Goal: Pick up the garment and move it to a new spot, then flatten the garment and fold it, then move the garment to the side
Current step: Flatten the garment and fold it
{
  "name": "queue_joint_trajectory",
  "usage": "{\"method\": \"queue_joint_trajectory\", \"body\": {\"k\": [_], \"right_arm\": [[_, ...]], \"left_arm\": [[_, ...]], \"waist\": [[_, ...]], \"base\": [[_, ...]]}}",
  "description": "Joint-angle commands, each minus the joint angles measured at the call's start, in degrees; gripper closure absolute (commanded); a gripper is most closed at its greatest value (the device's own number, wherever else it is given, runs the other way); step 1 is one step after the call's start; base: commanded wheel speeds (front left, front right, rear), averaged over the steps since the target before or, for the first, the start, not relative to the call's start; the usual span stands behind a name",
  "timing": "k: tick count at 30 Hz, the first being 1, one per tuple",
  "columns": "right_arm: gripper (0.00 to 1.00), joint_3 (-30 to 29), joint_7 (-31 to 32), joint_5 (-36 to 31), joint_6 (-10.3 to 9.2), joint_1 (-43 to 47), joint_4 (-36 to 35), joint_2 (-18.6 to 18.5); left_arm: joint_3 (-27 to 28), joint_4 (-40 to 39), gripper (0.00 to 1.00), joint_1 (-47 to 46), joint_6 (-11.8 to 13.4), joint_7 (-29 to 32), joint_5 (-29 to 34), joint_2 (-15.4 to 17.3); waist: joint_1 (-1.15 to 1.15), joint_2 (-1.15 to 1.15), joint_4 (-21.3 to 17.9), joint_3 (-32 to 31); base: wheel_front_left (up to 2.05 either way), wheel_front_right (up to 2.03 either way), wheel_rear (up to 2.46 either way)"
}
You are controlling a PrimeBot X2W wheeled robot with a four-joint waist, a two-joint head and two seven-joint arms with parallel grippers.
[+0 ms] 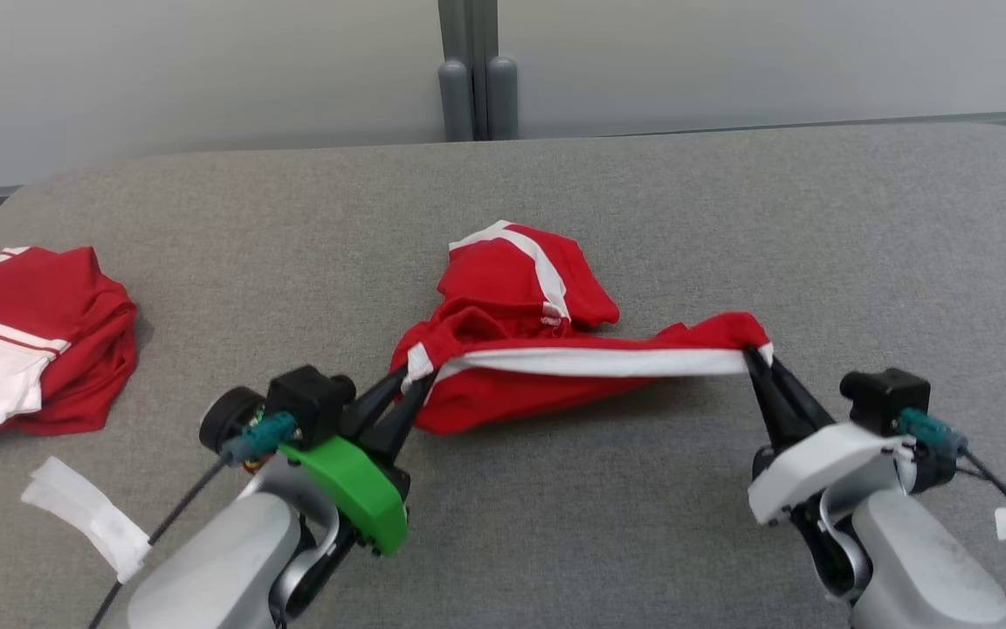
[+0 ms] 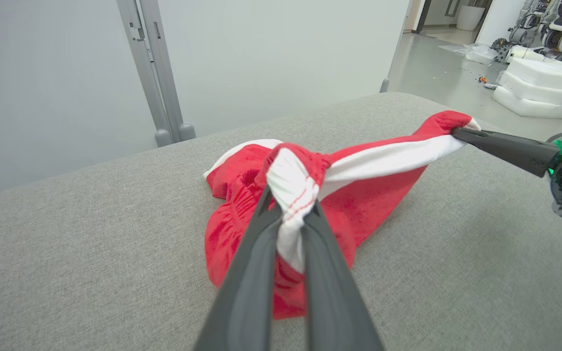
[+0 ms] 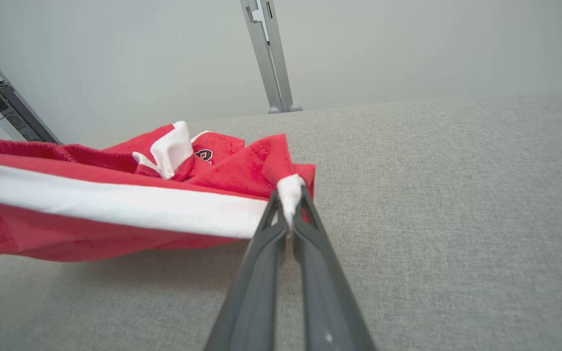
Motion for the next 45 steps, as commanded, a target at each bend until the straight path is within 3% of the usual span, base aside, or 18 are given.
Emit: {"method": "queue_joint_trajectory", "body": {"k": [1, 8, 13, 19, 25, 30, 39, 45], "right_arm": [[1.00, 0.0, 0.0, 0.7, -0.10, -2.7, -0.4, -0.8], [1.00, 1.7, 1.4, 6.2, -0.10, -20.1, 2.1, -1.5], [1.00, 0.4, 4.1, 12.5, -0.10, -37.4, 6.9, -0.7], [1.00, -1.5, 4.1, 16.4, -0.11, -56.5, 14.1, -0.4], [1.00, -1.0, 2.1, 17.1, -0.12, -68.5, 19.1, -0.5], [1.00, 1.2, 1.1, 18.3, -0.11, -70.4, 21.1, -0.4], [1.00, 5.6, 0.0, 22.3, -0.10, -59.7, 20.6, -1.0], [1.00, 6.7, -0.1, 24.9, -0.11, -45.4, 14.6, -3.2]], "left_arm": [[1.3, -0.2, 1.00, -2.1, 0.1, -0.3, -1.3, -0.7], [6.8, 3.8, 1.00, -15.5, -2.1, 2.9, -7.1, -3.1], [12.0, 10.0, 1.00, -31.4, -3.2, 4.9, -11.2, -5.3], [15.0, 19.6, 1.00, -49.3, -3.7, 2.8, -11.4, -7.3], [17.4, 26.5, 1.00, -61.3, -3.7, -1.4, -12.6, -9.7], [14.6, 27.9, 1.00, -61.8, -3.8, -3.1, -12.7, -11.1], [9.7, 27.9, 1.00, -49.4, -3.8, -4.5, -13.2, -10.4], [15.2, 20.8, 1.00, -34.1, -3.8, -4.5, -8.5, -10.9]], "waist": [[0.00, 0.00, -0.2, 0.9], [0.00, 0.00, -1.1, 7.2], [0.00, 0.00, -1.6, 14.1], [0.00, 0.00, -2.8, 19.7], [0.00, 0.00, -3.9, 21.2], [0.00, 0.00, -4.5, 21.6], [0.00, 0.00, -5.2, 21.6], [0.00, 0.00, -4.8, 18.9]], "base": [[0.00, 0.00, 0.00], [0.00, 0.00, 0.00], [0.00, 0.00, 0.00], [0.00, 0.00, 0.00], [0.00, 0.00, 0.00], [0.00, 0.00, 0.00], [0.00, 0.00, 0.00], [0.00, 0.00, 0.00]]}}
